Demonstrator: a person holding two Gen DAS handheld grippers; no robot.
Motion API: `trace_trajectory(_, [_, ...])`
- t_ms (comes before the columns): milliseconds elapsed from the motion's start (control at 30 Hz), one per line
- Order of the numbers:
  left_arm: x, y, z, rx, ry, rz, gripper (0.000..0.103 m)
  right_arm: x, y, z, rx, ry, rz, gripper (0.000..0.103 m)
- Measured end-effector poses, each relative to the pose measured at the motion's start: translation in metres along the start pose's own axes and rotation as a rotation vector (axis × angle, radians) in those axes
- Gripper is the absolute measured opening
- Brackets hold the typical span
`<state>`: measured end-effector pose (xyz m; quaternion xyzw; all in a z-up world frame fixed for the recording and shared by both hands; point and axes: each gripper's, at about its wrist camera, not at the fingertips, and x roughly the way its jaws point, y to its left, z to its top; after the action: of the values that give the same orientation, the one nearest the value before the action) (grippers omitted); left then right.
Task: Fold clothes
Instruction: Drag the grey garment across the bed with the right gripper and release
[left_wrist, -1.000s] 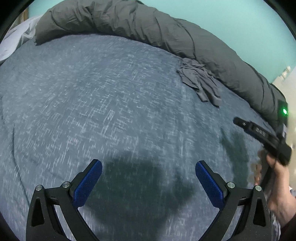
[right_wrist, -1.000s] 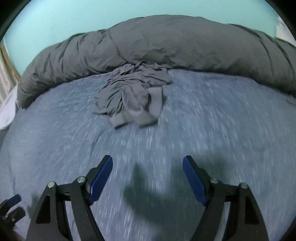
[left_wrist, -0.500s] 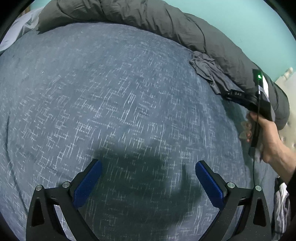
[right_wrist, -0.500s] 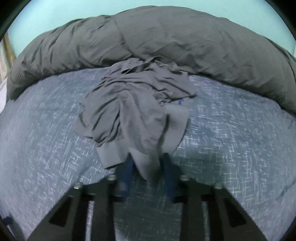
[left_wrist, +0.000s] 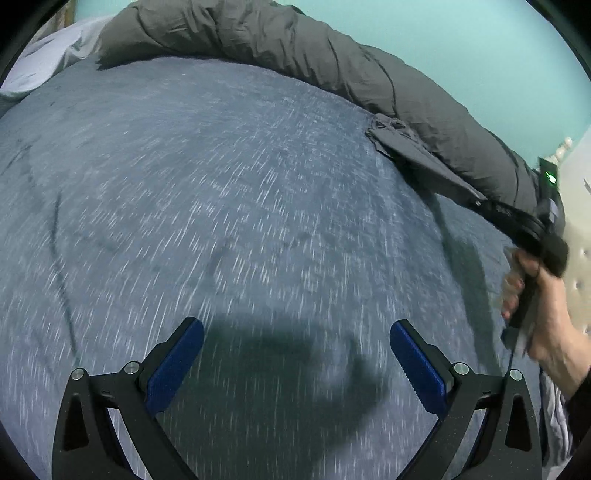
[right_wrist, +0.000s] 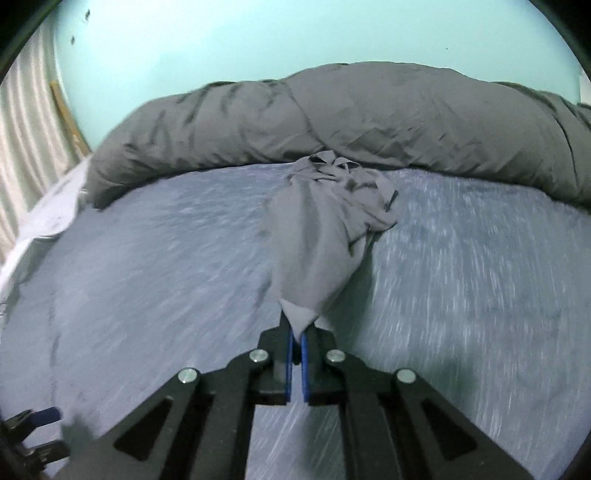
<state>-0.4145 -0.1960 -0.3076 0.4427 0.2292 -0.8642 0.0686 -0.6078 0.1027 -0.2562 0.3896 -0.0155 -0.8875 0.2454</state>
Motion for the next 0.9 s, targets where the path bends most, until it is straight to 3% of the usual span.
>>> trace_trajectory(267, [-0.05,0.006,-0.065,-0.029,-0.017,-0.029,0.103,-0.095,0.031,-0.075,0.042,-0.041,0.112,0.003])
trace_trajectory(433, [-0.073,0.014,-0.1,-0.037,-0.038,-0.034,0.103,-0.133,0.046,-0.114,0.045,-0.058,0.139,0.003])
trace_trajectory(900, [-0.161,0.028,-0.188,-0.024,-0.117,-0.066,0.103,-0.249,0.141,-0.232,0.001,-0.068,0.226,0.003])
